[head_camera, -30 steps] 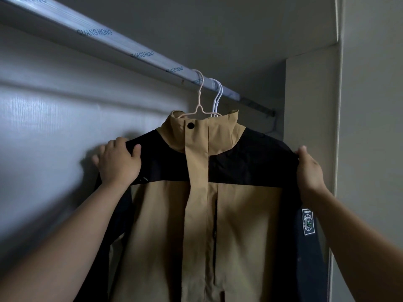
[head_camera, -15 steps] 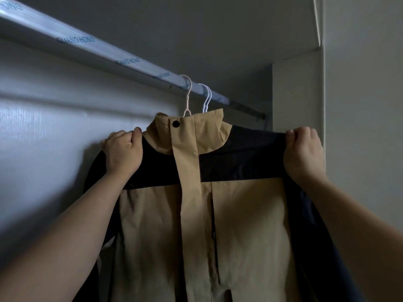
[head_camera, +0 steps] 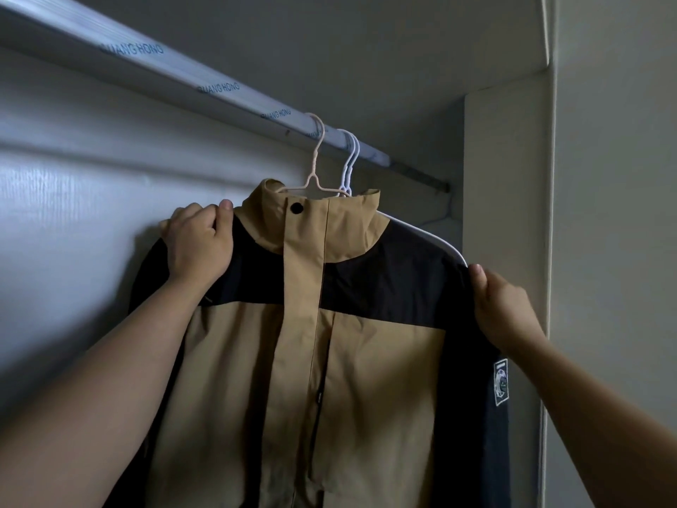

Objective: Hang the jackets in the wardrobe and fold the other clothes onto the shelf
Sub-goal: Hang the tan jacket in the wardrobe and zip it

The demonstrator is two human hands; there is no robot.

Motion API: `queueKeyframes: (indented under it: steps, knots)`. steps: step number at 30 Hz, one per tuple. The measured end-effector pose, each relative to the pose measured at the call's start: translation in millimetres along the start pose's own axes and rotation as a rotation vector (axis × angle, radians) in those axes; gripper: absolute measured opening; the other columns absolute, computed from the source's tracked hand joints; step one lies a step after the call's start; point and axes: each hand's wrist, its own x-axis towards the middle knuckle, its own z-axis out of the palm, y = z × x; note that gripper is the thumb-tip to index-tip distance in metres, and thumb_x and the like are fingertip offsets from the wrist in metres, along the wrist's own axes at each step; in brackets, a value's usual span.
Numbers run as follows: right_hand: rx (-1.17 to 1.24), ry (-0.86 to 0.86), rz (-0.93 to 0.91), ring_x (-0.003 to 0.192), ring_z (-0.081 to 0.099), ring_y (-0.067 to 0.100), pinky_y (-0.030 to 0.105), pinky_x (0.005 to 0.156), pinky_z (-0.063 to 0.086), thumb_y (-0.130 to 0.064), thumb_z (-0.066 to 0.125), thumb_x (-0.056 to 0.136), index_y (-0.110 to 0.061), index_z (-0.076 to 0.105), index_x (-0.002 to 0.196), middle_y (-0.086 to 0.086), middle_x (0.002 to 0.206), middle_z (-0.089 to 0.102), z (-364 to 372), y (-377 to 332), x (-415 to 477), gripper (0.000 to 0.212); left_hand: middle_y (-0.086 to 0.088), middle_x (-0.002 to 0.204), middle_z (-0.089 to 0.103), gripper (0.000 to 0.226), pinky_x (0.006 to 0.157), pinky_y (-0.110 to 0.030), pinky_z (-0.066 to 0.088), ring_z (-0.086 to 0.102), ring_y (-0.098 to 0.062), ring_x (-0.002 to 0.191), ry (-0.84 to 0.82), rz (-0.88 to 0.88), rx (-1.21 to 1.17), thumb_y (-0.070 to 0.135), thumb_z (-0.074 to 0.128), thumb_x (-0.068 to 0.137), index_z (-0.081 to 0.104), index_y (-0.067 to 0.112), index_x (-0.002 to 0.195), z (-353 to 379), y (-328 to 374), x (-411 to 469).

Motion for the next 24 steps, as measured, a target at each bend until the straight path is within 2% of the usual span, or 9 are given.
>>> queueKeyframes:
  steps: [4,7,10,12,14,16,19,22,24]
  knots:
    - [-0.125,0.019,0.117,0.080,0.057,0.044,0.042,0.067,0.038,-0.069,0.014,0.097,-0.024,0.039,0.089,0.025,0.092,0.063,-0.7,11.8,-1.5,0.052,-0.006,0.074,0.048,0.058,0.083,-0.044,0.031,0.051,-0.037,0.088,-0.001,0.011,0.043,0.047,0.031,0.103,0.056,0.008,0.068,-1.1,-5.3,-3.2]
    - [-0.129,0.042,0.112,0.078,0.052,0.040,0.042,0.068,0.039,-0.057,0.022,0.103,-0.019,0.046,0.092,0.023,0.098,0.063,1.0,5.0,2.8,0.046,-0.017,0.086,0.059,0.059,0.087,-0.047,0.034,0.051,-0.040,0.093,0.009,-0.016,0.093,0.047,0.030,0.104,0.062,0.003,0.078,-1.8,-2.2,-10.4]
    - [0.022,0.168,0.085,0.104,0.055,0.040,0.043,0.084,0.043,-0.028,0.043,0.099,-0.016,0.057,0.115,0.016,0.120,0.059,-1.9,-17.6,7.8,0.025,-0.020,0.091,0.063,0.059,0.086,-0.048,0.039,0.054,-0.041,0.093,-0.005,-0.043,0.110,0.043,0.026,0.106,0.061,0.001,0.082,-6.8,0.6,-13.7]
    - [-0.014,0.231,-0.038,0.110,0.054,0.041,0.046,0.092,0.044,-0.017,0.051,0.092,-0.012,0.058,0.127,0.017,0.123,0.059,-4.5,-40.3,12.3,0.037,-0.020,0.086,0.064,0.061,0.076,-0.045,0.043,0.056,-0.041,0.085,-0.026,-0.094,0.072,0.044,0.020,0.106,0.058,0.004,0.079,-10.0,-0.3,-9.9]
    - [-0.071,0.263,-0.177,0.104,0.057,0.041,0.045,0.088,0.047,-0.018,0.051,0.094,-0.011,0.061,0.124,0.018,0.116,0.063,-5.1,-69.5,18.1,0.032,-0.017,0.079,0.061,0.062,0.069,-0.041,0.041,0.054,-0.038,0.077,-0.073,-0.196,0.070,0.050,0.016,0.105,0.050,0.011,0.070,-13.4,-5.2,-3.8]
    - [-0.119,0.219,-0.277,0.097,0.060,0.039,0.044,0.082,0.048,-0.029,0.044,0.102,-0.013,0.063,0.114,0.014,0.107,0.066,-2.7,-96.5,24.5,0.028,-0.017,0.081,0.061,0.064,0.072,-0.042,0.041,0.054,-0.037,0.078,-0.133,-0.286,0.114,0.052,0.012,0.104,0.049,0.014,0.070,-17.6,-16.0,1.9]
    - [-0.098,0.070,-0.286,0.089,0.060,0.034,0.044,0.080,0.049,-0.044,0.033,0.106,-0.016,0.059,0.100,0.006,0.096,0.062,3.4,-119.2,32.4,0.039,-0.029,0.104,0.066,0.076,0.086,-0.050,0.046,0.061,-0.046,0.099,-0.239,-0.395,0.151,0.054,0.012,0.104,0.067,0.004,0.093,-23.2,-35.2,4.9]
    - [-0.091,0.025,-0.241,0.087,0.059,0.035,0.042,0.076,0.044,-0.048,0.029,0.107,-0.017,0.052,0.092,0.006,0.090,0.059,9.7,-118.8,42.2,0.041,-0.032,0.122,0.061,0.077,0.094,-0.050,0.042,0.057,-0.048,0.112,-0.354,-0.474,0.072,0.062,0.015,0.101,0.065,0.003,0.106,-24.9,-52.5,-1.0]
    - [-0.112,0.031,-0.247,0.084,0.059,0.035,0.041,0.072,0.043,-0.049,0.028,0.107,-0.016,0.050,0.092,0.005,0.086,0.057,13.1,-114.4,47.4,0.042,-0.031,0.130,0.058,0.082,0.098,-0.049,0.041,0.054,-0.047,0.119,-0.375,-0.544,0.020,0.068,0.018,0.099,0.060,0.001,0.123,-25.2,-61.6,-6.9]
